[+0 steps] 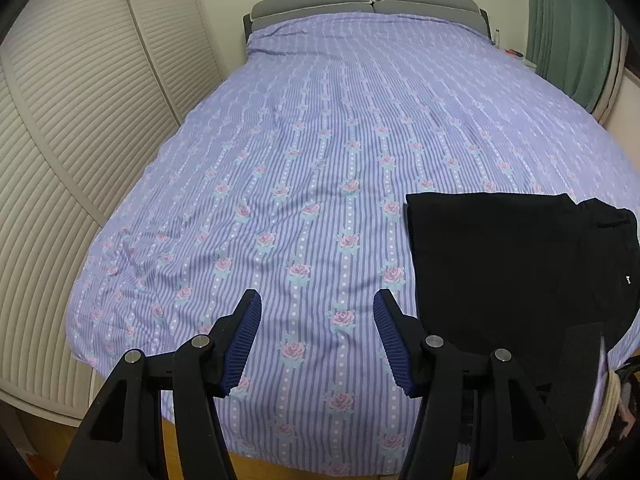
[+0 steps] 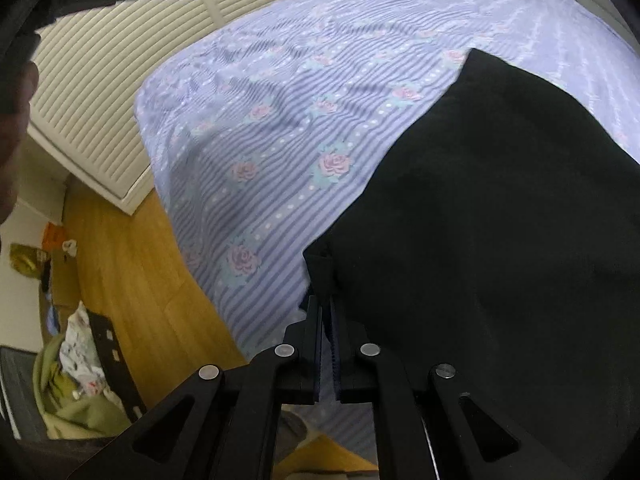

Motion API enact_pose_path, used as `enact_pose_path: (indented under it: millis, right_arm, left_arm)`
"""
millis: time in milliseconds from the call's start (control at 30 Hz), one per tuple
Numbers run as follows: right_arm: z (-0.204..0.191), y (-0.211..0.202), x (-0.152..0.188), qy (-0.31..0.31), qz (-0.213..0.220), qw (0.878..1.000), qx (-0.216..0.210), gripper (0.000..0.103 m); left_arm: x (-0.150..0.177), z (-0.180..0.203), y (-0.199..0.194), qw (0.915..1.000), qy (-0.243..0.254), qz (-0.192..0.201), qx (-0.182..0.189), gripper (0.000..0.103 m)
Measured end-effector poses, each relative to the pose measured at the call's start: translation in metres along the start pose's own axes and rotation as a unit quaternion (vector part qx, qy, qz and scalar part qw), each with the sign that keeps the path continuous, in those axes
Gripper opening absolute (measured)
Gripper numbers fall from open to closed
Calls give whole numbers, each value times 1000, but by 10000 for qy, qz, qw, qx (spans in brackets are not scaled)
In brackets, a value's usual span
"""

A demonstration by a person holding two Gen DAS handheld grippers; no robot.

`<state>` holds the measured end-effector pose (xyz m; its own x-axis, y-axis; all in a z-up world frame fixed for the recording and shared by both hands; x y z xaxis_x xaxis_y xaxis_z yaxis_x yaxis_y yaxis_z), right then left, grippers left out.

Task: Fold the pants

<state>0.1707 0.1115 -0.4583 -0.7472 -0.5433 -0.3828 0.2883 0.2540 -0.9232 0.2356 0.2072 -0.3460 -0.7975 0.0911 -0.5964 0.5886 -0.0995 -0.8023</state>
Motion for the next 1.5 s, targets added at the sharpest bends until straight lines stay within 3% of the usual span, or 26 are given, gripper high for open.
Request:
enact_pose_path:
  millis: [133, 300, 467, 567, 767, 867, 967, 1133, 1200, 1300, 1367, 1433, 1500]
  right_arm:
    - [-5, -9, -2, -218, 31, 9994, -273, 27]
    - [2, -50, -15, -416, 481, 9979, -137, 28]
    - [60, -84, -36, -363, 759, 9931, 811, 28]
    - [122, -97, -41, -179, 749, 9849, 1553, 37]
    - [256, -117, -9, 352, 446, 9646, 2574, 37]
    - [311, -122, 14, 411, 240, 9627, 2665, 37]
    - [352, -123, 38, 260, 85, 9662, 2564, 37]
    - [405, -122, 72, 81, -6, 9711, 2385, 37]
    - [421, -118, 81, 100, -19, 9715, 2367, 47]
    - [440, -115, 91, 236, 27, 9696, 2434, 50]
    - [450, -113, 96, 478, 54, 9703, 2370, 52]
    - [457, -109, 100, 716, 66, 9708, 2287, 54]
    - [461, -103, 102, 854, 29, 9732, 2133, 57]
  left_arm:
    - [-1, -3, -4, 10000, 2, 60, -28, 58]
    - [2, -3, -8, 10000, -7, 72, -41, 58]
    - [-3, 13, -10, 9998, -32, 83, 166, 58]
    - [-13, 37, -5, 9993, 142, 163, 317, 58]
    - [-56, 114, 32, 9898, 751, 395, 1144, 60]
    - [-79, 167, 53, 9766, 1233, 498, 1689, 60]
    - [-96, 220, 76, 9570, 1797, 504, 2222, 60]
    - [-106, 294, 125, 9126, 2952, 133, 2825, 60]
    - [-106, 314, 148, 8957, 3329, -158, 2945, 60]
    - [-105, 324, 173, 8852, 3446, -614, 3063, 57]
    - [-102, 323, 187, 8795, 3502, -912, 3090, 47]
    - [-96, 321, 196, 8736, 3539, -1182, 3124, 30]
    - [-90, 322, 197, 8658, 3499, -1383, 3298, 25]
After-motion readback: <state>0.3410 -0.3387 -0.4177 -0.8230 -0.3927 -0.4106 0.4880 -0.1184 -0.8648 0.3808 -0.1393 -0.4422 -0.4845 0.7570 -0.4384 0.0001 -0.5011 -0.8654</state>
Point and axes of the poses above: each gripper's, at about its wrist camera, not at the fingertips, and y roughly the way its jaws point, z to its right, x to its underside, the point moved 5 cm from there along y, roughly the way its jaws point, and after that the axes turned 13 degrees about x, right-handed, at the moved point
